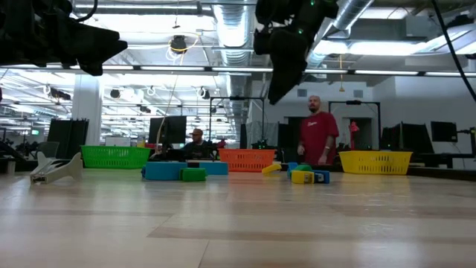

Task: Pick and place Stapler, Stapler remover, tape
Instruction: Put the yellow stapler into the orange bin

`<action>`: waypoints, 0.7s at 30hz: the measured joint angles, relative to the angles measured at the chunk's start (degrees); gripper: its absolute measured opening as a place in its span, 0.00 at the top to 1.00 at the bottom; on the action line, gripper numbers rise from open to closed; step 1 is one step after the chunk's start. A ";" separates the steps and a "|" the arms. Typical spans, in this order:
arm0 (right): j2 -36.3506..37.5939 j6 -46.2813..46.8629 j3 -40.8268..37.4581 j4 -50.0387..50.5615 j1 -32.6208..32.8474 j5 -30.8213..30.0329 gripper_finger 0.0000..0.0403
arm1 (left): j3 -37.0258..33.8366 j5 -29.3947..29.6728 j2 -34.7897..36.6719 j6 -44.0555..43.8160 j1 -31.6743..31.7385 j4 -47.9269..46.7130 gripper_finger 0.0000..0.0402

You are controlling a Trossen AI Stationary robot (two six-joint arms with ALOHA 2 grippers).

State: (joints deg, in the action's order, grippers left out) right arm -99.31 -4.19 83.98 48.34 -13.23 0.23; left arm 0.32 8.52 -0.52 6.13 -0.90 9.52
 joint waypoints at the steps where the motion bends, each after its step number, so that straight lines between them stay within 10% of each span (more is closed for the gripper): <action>1: 0.00 -1.03 -0.02 0.02 -0.35 0.01 0.48 | 0.00 0.00 0.00 0.00 0.00 0.00 0.58; 21: -7.02 -7.59 -0.08 -1.67 -4.71 4.68 0.35 | 0.00 0.01 -0.01 0.00 -0.01 0.00 0.58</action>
State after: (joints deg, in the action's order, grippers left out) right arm -106.33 -11.78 83.90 46.67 -17.94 4.91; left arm 0.32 8.52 -0.53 6.13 -0.91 9.52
